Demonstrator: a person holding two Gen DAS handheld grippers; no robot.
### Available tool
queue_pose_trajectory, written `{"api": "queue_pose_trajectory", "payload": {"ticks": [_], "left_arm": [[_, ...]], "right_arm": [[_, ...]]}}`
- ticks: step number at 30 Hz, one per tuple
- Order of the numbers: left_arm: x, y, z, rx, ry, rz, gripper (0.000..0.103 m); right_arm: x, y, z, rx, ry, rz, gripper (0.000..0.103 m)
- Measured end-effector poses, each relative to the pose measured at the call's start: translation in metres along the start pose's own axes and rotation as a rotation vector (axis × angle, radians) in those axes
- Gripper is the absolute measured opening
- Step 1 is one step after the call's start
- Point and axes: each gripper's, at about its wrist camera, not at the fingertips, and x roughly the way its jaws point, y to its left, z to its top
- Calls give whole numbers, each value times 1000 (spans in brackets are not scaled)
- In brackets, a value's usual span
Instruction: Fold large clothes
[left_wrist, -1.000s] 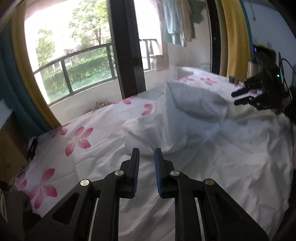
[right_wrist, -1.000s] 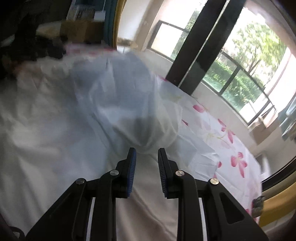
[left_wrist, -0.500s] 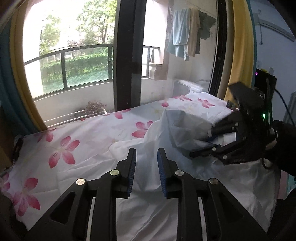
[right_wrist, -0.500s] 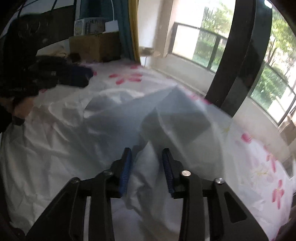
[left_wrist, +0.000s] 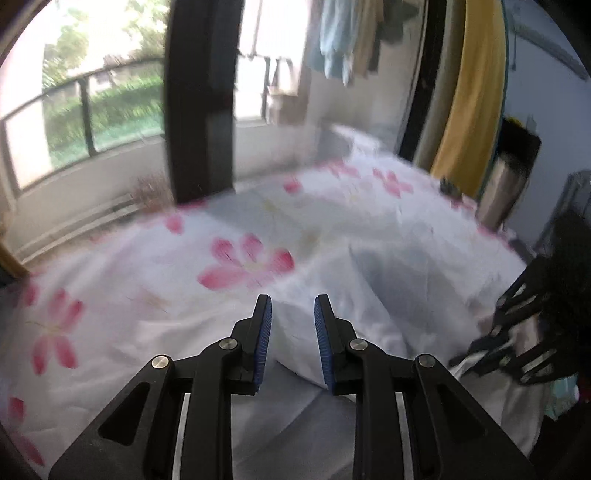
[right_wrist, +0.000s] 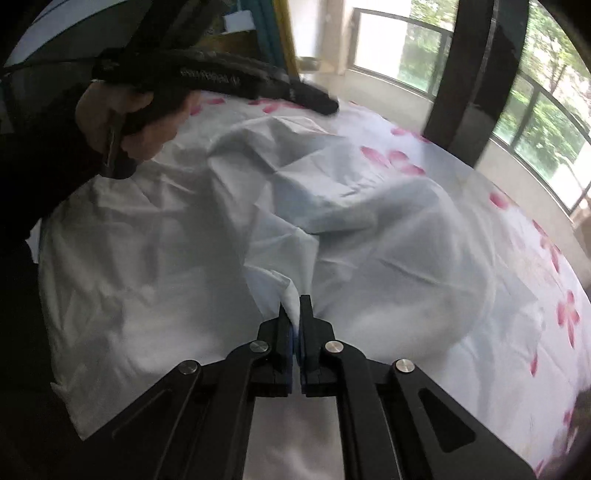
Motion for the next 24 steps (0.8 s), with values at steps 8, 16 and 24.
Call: {"api": "queue_pose_trajectory", "payload": {"ticks": [8,16,24], "left_arm": [[31,-28,-31,69,124,20,26],[-16,-6,-43,-24,75,77,27],[-37,19,-66,-125,75,103,27]], "right_arm": [[-36,-25,-3,103,-92,-16,26],[-17,-50,6,153,-97,-85,35],[14,-67,0,212,-52,-105,35]]}}
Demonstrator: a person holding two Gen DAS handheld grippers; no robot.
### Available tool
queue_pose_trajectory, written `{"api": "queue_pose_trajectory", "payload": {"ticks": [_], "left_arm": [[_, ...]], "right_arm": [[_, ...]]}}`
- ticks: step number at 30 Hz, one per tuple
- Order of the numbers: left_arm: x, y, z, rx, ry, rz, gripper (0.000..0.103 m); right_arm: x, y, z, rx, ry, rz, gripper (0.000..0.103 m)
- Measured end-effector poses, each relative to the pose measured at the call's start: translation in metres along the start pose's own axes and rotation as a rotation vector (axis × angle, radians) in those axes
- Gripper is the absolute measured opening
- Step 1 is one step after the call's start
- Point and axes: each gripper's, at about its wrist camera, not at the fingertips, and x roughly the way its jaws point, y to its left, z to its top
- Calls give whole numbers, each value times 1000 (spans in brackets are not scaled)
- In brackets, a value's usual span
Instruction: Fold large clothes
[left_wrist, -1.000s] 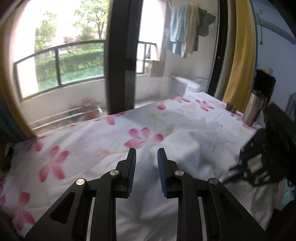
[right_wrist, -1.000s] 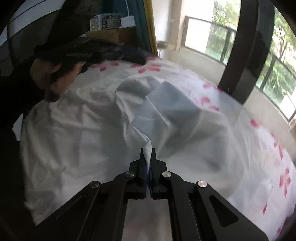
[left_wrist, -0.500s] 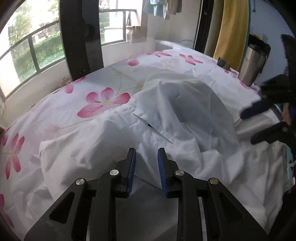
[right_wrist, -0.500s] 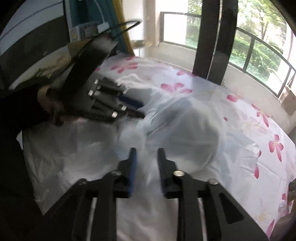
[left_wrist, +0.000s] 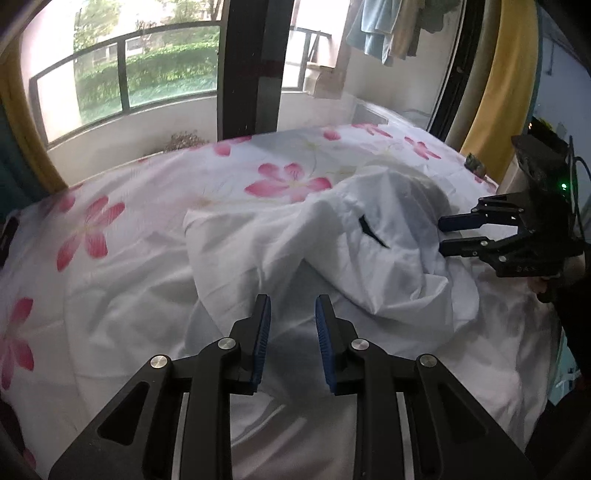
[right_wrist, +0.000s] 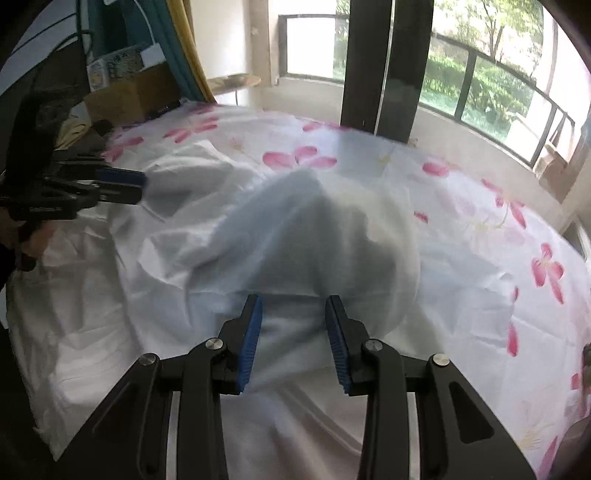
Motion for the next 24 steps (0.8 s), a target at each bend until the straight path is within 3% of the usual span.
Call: {"api": "queue_pose_trajectory", "payload": {"ticks": [7,13,17,19,24], "left_arm": [[0,-3,4,46,-16,48,27],[-21,-1,8,43,-84,70,27],[-13,3,2,38,-44,85,27],[-3,7,-4,28,-5,102,27],[-8,14,-9,1,-40,100,27]], "right_arm": [[6,6,-5,0,1,-2,47],[-5,10,-3,0,-10,-20,48],[-20,3,0,18,-70,-65,48],[-18,-3,-1,32,-58,-77,48],[-4,-8,-8,58,-3,-91,48]]}}
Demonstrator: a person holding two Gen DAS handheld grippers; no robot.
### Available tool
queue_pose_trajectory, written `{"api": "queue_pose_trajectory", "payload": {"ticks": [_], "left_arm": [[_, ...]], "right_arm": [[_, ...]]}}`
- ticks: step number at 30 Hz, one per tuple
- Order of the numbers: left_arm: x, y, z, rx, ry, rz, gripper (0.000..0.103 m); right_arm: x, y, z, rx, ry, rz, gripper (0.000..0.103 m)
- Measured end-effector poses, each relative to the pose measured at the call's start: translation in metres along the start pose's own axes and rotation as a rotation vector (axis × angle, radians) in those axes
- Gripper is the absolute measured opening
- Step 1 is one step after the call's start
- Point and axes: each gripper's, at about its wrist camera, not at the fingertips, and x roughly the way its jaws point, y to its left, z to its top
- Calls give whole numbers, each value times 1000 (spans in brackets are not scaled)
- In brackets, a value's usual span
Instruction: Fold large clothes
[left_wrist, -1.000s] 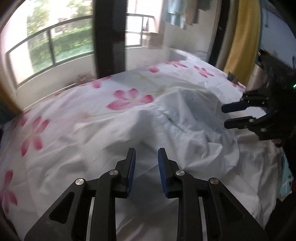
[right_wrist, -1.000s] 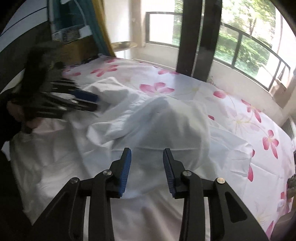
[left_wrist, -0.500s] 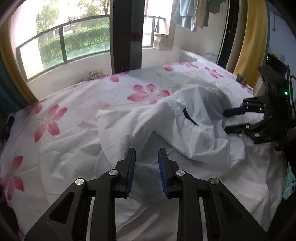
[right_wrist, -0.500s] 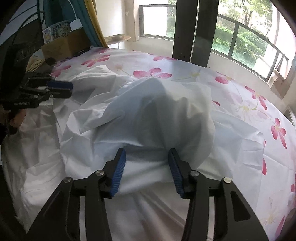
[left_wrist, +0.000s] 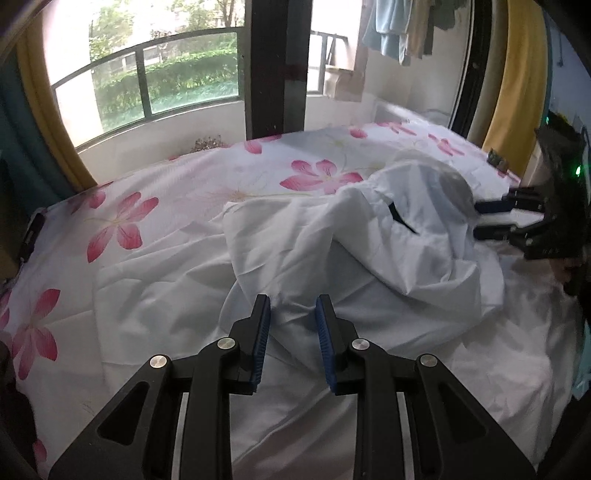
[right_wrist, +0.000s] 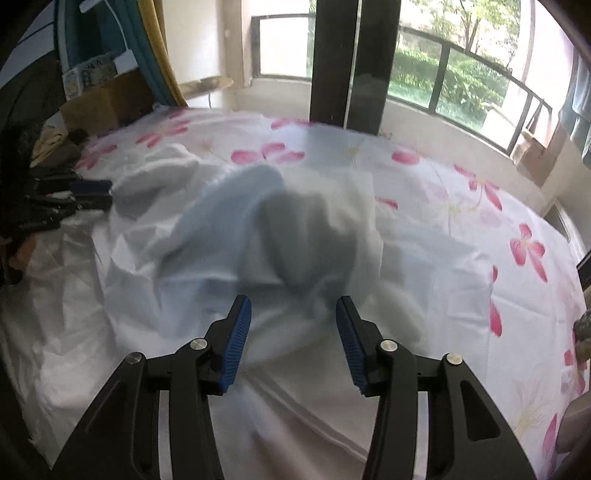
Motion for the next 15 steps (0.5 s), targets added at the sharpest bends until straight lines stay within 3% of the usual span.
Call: {"api": "queue_pose_trajectory", "payload": {"ticks": [15], "left_arm": [[-66,14,-18,-124,-144,71,28]], "right_arm": [[-49,0,-16,35,-59,-75,48]]}}
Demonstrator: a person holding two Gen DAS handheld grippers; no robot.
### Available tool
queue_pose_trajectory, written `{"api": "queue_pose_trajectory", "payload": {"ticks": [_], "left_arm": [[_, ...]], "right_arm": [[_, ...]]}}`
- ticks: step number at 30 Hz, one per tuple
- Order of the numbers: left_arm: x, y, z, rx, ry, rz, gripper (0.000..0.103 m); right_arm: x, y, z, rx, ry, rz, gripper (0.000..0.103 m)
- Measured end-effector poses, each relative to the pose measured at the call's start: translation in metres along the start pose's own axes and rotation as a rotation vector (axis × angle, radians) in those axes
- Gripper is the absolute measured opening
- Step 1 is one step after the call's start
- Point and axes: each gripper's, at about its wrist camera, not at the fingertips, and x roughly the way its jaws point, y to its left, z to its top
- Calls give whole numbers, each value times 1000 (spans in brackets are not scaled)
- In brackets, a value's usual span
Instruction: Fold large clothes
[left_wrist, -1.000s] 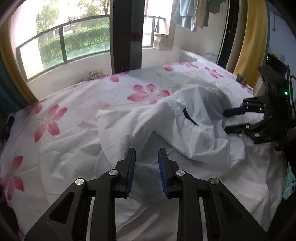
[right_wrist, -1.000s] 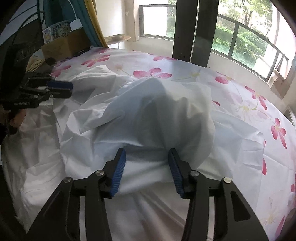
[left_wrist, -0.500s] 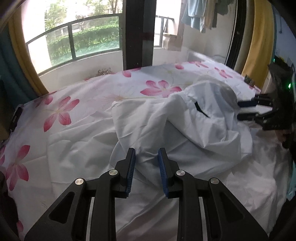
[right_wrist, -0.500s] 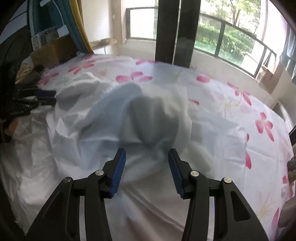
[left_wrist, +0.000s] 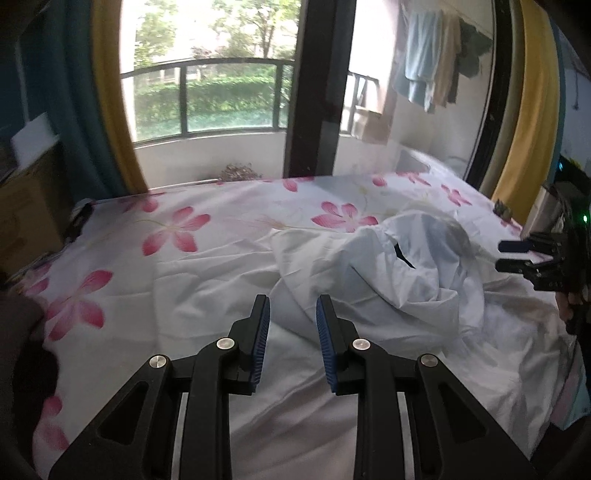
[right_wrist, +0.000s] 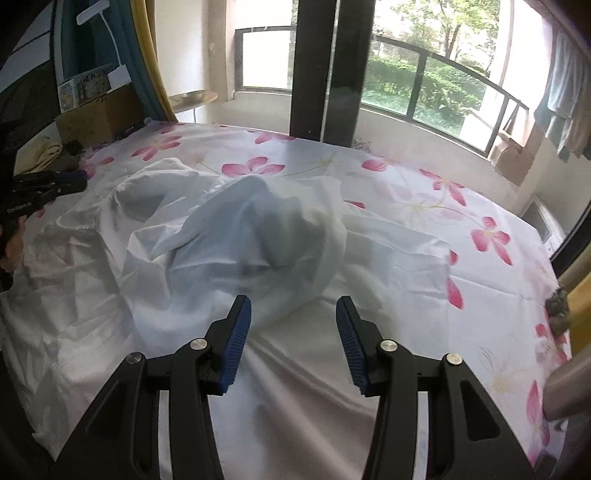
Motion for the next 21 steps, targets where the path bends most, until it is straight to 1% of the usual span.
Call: {"api": "queue_pose_trajectory", "payload": {"ticks": [2,5,11,18,21], "left_arm": [[-12,3,-5,-23,-12,11,29],[-28,7,-14,-52,-28,31,34],[-57,12,-34,-122,-47,58,35],[-77,14,-63,-212,-41,98,36],[-85,14,-79,-222,-38,116,36]], "right_arm": [[-9,-1,-5,4,-4,-13,48],[-22,-2,-15,15,-2,-38,48],[-47,1,-39,29,17,-66,49],[-69,-2,-65,70,36,-105,52],[-79,-6,-79,101,42,-126,54]]}}
